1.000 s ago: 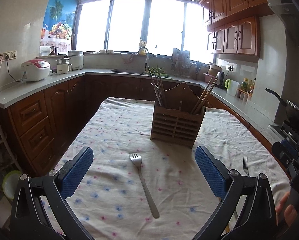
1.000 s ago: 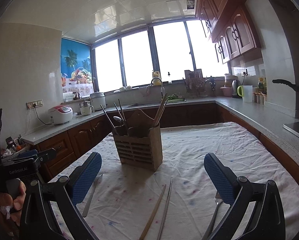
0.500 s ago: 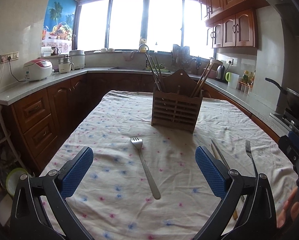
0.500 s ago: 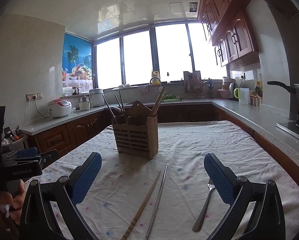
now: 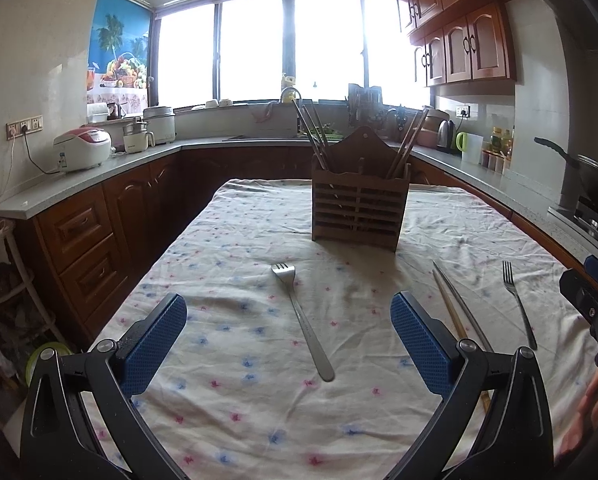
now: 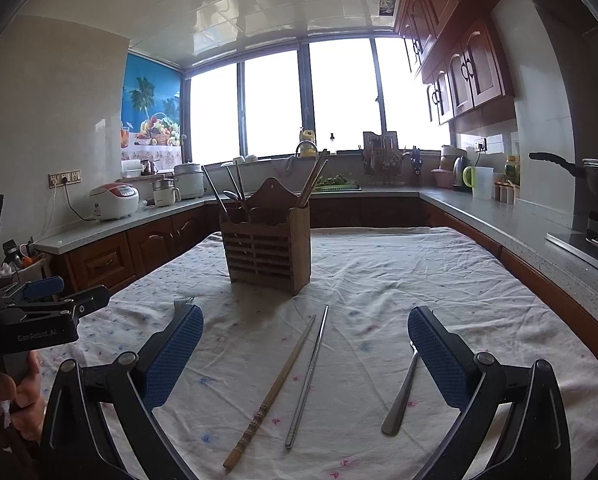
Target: Organize utensils
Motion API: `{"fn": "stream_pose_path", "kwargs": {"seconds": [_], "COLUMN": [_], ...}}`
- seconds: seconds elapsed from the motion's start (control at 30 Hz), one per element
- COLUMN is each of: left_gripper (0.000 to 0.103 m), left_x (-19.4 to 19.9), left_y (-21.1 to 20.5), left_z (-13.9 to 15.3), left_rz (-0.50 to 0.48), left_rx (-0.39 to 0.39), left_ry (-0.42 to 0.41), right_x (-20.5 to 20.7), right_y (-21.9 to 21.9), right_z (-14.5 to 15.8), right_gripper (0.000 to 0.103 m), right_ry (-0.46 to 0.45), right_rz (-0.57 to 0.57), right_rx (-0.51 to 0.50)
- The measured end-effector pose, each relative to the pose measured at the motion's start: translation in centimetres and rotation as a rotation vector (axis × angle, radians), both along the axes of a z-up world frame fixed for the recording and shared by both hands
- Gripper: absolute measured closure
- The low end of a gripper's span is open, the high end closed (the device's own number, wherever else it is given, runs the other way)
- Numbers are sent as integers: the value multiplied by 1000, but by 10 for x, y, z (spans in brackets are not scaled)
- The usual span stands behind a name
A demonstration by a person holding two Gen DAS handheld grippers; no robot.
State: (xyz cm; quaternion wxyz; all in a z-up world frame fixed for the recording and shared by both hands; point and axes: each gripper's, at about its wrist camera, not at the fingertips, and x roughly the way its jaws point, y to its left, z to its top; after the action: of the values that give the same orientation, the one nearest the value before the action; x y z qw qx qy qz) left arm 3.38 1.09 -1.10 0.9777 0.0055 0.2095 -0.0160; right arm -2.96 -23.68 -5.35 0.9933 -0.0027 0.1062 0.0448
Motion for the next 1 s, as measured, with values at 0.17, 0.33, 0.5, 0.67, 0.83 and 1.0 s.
{"fn": "stream_pose_path", "kwargs": {"seconds": [0.17, 0.33, 0.5, 0.67, 0.83, 1.0], "left_gripper": [0, 0, 0, 0, 0, 0], "left_x": [-1, -1, -4, -4, -4, -4], "left_y": [-3, -6, -6, -7, -7, -7], "left_z": [-3, -4, -3, -2, 0, -1], "left_rz": [3, 2, 4, 0, -2, -4], "left_rx": [22, 34, 32, 34, 34, 37], "left_ry": [3, 2, -10, -12, -20, -15], "right_x": [0, -1, -3, -5, -6, -6], "right_y": [-4, -5, -6, -6, -4, -2], "right_z": [-3, -4, -4, -4, -4, -3], "right_gripper": [0, 0, 0, 0, 0, 0], "right_ry": [7, 6, -2, -8, -11, -13], "right_rz": [-7, -5, -5, 0, 5, 7], "right_rx": [8, 7, 11, 10, -2, -9]}}
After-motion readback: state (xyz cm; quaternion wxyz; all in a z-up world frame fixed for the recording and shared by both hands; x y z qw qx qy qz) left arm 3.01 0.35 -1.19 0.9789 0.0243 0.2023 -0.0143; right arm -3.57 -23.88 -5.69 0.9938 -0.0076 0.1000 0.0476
